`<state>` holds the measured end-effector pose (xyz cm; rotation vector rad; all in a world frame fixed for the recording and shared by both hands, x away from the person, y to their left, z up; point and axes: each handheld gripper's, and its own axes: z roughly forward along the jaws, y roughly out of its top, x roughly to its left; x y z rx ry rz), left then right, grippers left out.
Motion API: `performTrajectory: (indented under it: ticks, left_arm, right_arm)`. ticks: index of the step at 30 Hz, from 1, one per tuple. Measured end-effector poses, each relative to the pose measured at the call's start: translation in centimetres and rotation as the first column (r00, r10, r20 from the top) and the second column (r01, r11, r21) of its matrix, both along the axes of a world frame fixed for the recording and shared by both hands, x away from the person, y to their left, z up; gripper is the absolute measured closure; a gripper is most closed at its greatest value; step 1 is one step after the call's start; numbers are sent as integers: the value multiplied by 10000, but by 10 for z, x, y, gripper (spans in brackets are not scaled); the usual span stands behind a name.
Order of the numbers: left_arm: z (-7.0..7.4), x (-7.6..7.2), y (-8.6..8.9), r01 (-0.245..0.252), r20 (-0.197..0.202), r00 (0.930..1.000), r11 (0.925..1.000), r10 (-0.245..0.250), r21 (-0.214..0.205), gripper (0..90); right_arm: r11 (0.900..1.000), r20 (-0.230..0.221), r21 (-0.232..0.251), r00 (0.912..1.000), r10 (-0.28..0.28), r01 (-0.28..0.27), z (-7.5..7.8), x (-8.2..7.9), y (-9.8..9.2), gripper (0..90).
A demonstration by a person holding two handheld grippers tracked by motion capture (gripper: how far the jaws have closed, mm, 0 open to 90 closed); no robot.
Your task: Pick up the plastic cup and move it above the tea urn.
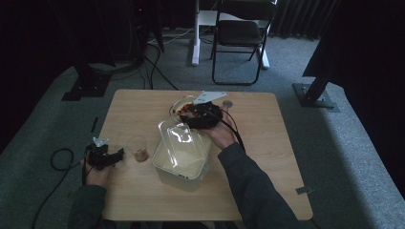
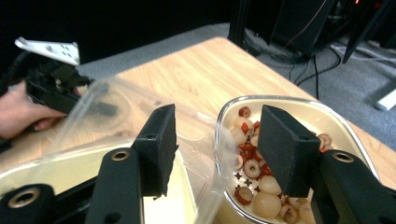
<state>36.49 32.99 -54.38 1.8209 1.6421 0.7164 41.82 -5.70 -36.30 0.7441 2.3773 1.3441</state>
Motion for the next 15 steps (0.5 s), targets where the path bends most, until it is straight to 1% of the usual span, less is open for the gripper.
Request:
performTrajectory:
  ticks: [2, 3, 4, 6, 8, 9, 11, 12, 14, 15]
  left_arm:
    - [0, 0, 0, 2, 7, 10000, 10000, -2, 5, 270]
    - [0, 0, 0, 2, 8, 10000, 10000, -2, 5, 270]
    - [0, 0, 0, 5, 7, 10000, 10000, -5, 7, 270]
    - [0, 0, 0, 6, 6, 10000, 10000, -6, 7, 270]
    - [0, 0, 0, 4, 12, 10000, 10000, -4, 2, 270]
    - [0, 0, 0, 5, 12, 10000, 10000, -5, 3, 270]
    - [0, 0, 0, 8, -9, 10000, 10000, -8, 6, 270]
    - [0, 0, 0, 9, -8, 10000, 10000, -9, 7, 270]
    - [0, 0, 0, 9, -11, 10000, 10000, -9, 8, 270]
    - [0, 0, 0, 10, -9, 10000, 10000, -10, 7, 270]
  right_arm:
    - [9997, -30, -238, 10000, -19, 18, -3, 3, 4, 477]
    - [9994, -30, -331, 10000, -24, 23, -5, 4, 6, 496]
    - [9992, -55, -399, 10000, 1, -4, -6, 4, 7, 528]
    - [9986, 132, -519, 9999, -63, 70, -7, 4, 8, 608]
    - [9989, 277, -394, 9993, -238, 249, -5, 3, 5, 685]
    - [9990, 379, -236, 9986, -358, 368, -4, 2, 3, 714]
    - [9986, 540, 111, 9972, -525, 520, 1, 0, -3, 742]
    - [9974, 660, 266, 9954, -691, 675, 3, -2, -6, 740]
    - [9963, 919, 314, 9923, -825, 799, 7, -6, -11, 746]
    - [9951, 1027, 422, 9904, -928, 889, 9, -8, -14, 749]
